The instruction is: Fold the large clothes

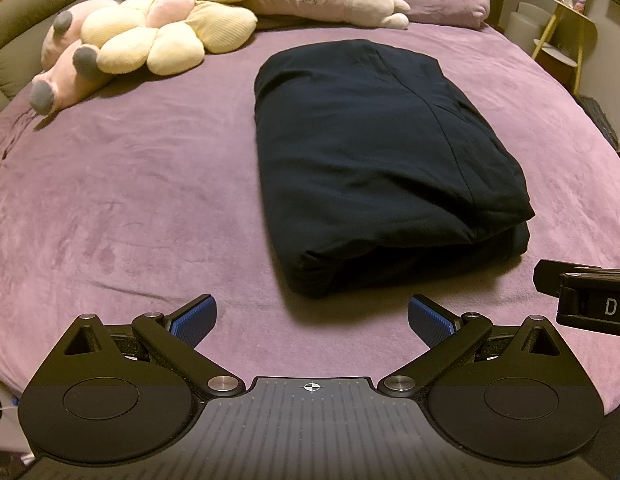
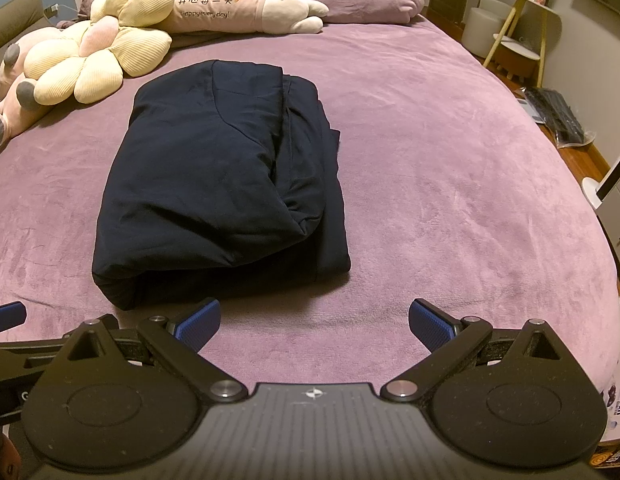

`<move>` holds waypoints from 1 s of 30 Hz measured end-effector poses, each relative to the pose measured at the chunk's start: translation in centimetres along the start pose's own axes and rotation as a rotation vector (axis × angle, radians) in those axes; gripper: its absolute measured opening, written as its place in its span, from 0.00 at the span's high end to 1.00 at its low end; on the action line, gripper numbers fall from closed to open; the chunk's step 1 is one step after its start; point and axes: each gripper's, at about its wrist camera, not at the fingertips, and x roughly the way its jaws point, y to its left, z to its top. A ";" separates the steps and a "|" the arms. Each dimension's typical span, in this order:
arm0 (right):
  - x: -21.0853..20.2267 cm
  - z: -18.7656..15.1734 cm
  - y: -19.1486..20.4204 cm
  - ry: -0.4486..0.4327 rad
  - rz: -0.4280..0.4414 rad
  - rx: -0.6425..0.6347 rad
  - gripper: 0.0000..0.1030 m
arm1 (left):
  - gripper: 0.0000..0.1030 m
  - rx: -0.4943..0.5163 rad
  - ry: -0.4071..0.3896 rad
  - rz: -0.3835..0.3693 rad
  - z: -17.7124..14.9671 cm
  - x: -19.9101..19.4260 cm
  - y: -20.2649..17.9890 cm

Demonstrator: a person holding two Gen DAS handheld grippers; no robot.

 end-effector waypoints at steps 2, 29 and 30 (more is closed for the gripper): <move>0.0 0.0 0.0 0.000 0.000 -0.001 0.02 | 0.00 -0.001 0.000 0.002 0.0 0.0 0.0; 0.3 0.1 -0.2 0.005 0.005 -0.005 0.02 | 0.00 -0.012 0.022 -0.004 0.1 0.4 0.3; 0.3 0.1 -0.2 0.004 0.005 -0.005 0.02 | 0.00 -0.013 0.024 -0.003 0.1 0.4 0.3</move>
